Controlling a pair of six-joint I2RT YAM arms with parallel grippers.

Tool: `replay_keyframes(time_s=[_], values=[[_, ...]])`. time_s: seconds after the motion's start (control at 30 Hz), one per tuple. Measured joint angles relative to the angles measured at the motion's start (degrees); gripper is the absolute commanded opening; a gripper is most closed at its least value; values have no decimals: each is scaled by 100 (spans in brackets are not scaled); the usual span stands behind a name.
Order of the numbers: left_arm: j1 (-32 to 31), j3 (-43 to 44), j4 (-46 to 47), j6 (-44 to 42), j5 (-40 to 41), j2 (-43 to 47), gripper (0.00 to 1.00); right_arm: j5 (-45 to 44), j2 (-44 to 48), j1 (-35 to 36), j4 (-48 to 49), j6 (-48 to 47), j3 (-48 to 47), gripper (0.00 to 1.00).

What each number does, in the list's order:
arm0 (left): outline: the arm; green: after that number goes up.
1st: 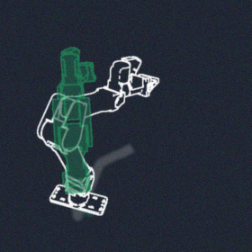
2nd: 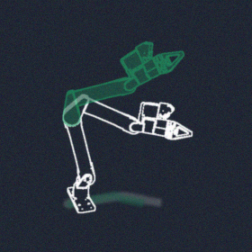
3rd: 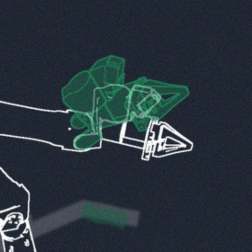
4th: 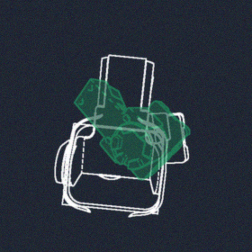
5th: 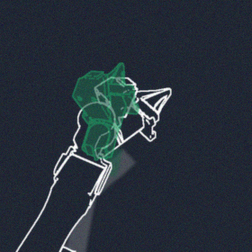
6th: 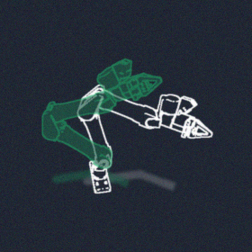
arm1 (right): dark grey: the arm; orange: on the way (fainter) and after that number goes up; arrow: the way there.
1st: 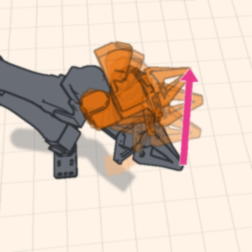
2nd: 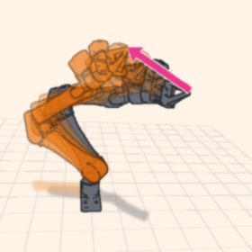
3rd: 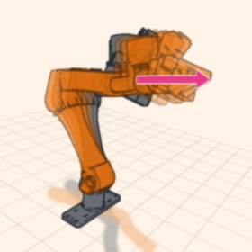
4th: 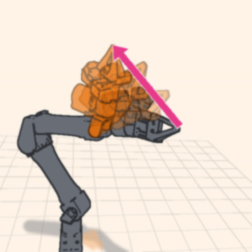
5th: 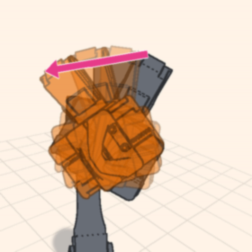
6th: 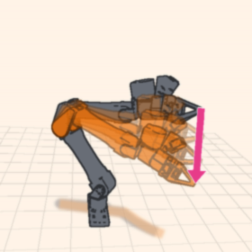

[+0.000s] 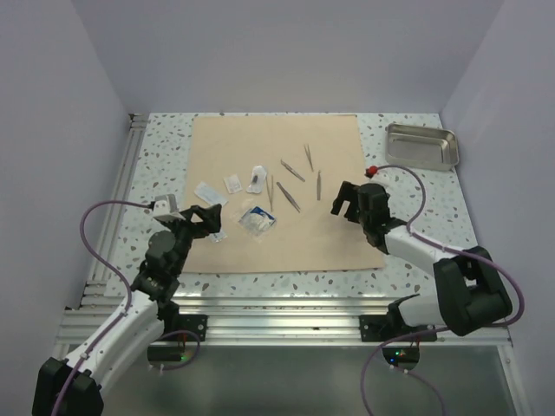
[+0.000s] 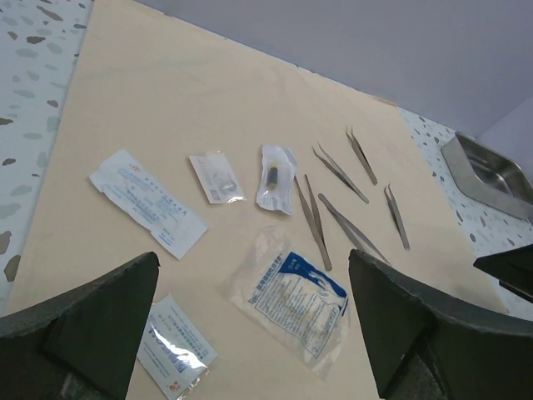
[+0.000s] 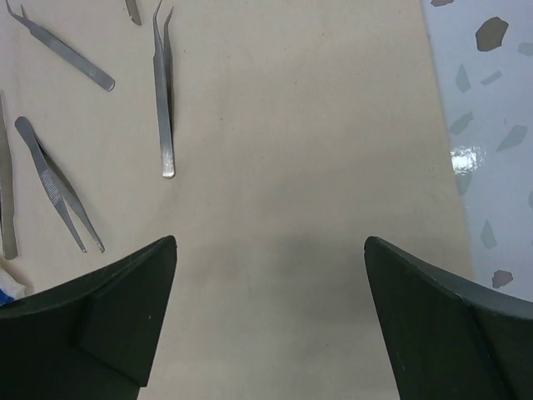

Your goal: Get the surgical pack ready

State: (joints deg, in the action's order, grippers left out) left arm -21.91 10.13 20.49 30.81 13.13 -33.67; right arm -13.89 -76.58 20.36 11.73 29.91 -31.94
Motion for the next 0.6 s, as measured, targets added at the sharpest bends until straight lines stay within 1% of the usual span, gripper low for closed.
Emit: replay_keyframes(time_s=[0.03, 0.07, 0.13, 0.23, 0.27, 0.37, 0.47, 0.53, 0.6], values=[[0, 0, 0, -2, -28, -44, 100, 15, -83, 0, -146, 0, -136, 97], [0, 9, 2, -4, -50, -101, 100, 59, -184, -2, -361, -13, -323, 92], [0, 63, -7, -7, -98, -254, 99, 186, -426, 0, -682, -70, -789, 86], [0, 286, -74, -2, -146, -568, 98, 319, -732, 52, -957, -140, -1421, 83], [0, 374, -101, 2, -160, -645, 98, 337, -837, 70, -1110, -157, -1637, 81], [0, 555, -90, 7, -181, -782, 98, 354, -1222, 131, -1397, -181, -2214, 81], [0, 586, -44, 4, -181, -879, 98, 339, -1547, 177, -1637, -221, -2581, 80], [0, 586, -42, 0, -179, -968, 97, 341, -1799, 192, -1836, -258, -2839, 77], [0, 584, -42, -9, -179, -1040, 97, 339, -2083, 221, -1998, -304, -3132, 76]])
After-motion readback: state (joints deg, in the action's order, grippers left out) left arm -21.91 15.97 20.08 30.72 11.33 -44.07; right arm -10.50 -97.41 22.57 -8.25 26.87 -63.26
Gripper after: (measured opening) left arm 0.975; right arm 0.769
